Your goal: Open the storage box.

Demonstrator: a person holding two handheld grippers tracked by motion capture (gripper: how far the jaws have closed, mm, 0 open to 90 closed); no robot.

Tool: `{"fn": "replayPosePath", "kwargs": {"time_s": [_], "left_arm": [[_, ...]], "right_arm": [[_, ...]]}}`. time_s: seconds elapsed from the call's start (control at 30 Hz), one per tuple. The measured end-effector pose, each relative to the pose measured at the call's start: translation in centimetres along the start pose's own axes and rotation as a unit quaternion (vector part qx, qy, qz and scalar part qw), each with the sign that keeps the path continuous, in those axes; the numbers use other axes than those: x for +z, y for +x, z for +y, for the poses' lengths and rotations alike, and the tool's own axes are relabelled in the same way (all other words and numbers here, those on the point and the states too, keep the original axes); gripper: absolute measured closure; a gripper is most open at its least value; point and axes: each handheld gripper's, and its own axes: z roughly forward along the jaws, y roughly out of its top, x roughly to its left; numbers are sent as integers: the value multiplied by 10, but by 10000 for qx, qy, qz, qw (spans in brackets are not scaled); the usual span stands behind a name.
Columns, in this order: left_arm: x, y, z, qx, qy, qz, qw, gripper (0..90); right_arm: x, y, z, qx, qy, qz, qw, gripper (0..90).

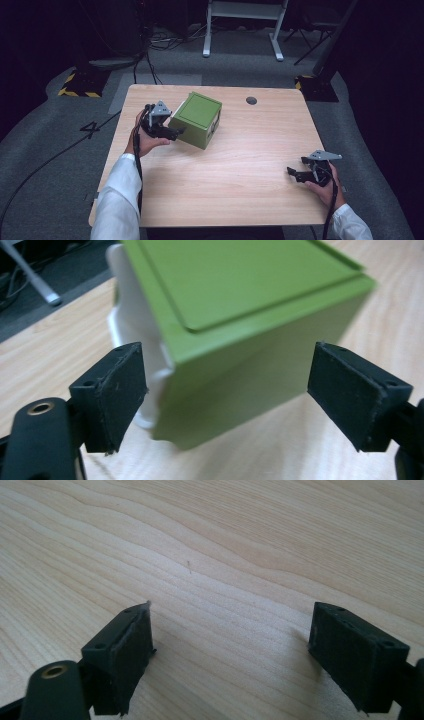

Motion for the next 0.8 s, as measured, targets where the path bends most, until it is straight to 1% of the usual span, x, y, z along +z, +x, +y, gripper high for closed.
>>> {"fn": "replayPosePath", "kwargs": {"time_s": [0.03,0.07,0.1,0.13,0.17,0.2,0.23,0.27,0.3,0.33,0.37,0.4,0.43,0.47,0.53,0.57,0.6,0.63,0.7,0.73,0.8], "left_arm": [[0,0,0,0,0,0,10000,157],[0,4,0,-81,-22,-60,9999,158],[3,9,0,-111,44,-72,9999,157],[5,11,0,-112,138,-84,9998,159],[5,11,0,-112,138,-84,9998,158],[10,14,0,-114,236,-188,9995,159],[10,14,0,-114,236,-188,9995,159],[12,14,0,-69,237,-180,9995,158],[16,13,1,-70,262,-258,9993,154],[22,10,2,-8,305,-434,9986,155],[22,10,2,-8,305,-434,9986,156],[30,6,2,63,412,-602,9973,157],[30,6,2,63,412,-602,9973,160],[37,0,3,171,536,-583,9967,143],[38,-3,3,207,560,-578,9965,135],[39,-4,3,210,518,-623,9965,135],[38,-7,4,232,490,-666,9963,209],[37,-10,4,239,472,-691,9962,252],[36,-15,5,324,456,-714,9959,344],[36,-15,5,324,456,-714,9959,382],[36,-21,5,420,375,-818,9951,448]], "right_arm": [[0,0,0,0,0,0,10000,178],[0,0,0,1,-2,14,10000,178],[0,0,0,0,-2,13,10000,178],[0,0,0,2,-2,14,10000,178],[0,0,0,2,-2,15,10000,178],[0,0,0,2,-1,15,10000,178],[0,0,0,2,-1,15,10000,178],[0,0,0,1,-2,15,10000,178],[0,0,0,1,-1,16,10000,178],[0,0,0,1,-2,18,10000,178],[0,0,0,0,-1,16,10000,178],[0,0,0,-2,0,18,10000,178],[0,0,0,-2,0,18,10000,178],[0,0,0,-4,1,22,10000,179],[0,0,0,-8,0,26,10000,178],[0,0,0,-8,0,26,10000,178],[0,0,0,-10,-1,30,10000,178],[0,0,0,-10,0,30,10000,178],[0,0,0,-11,0,30,10000,178],[0,0,0,-11,0,30,10000,178],[0,0,0,-11,-1,30,10000,178]]}}
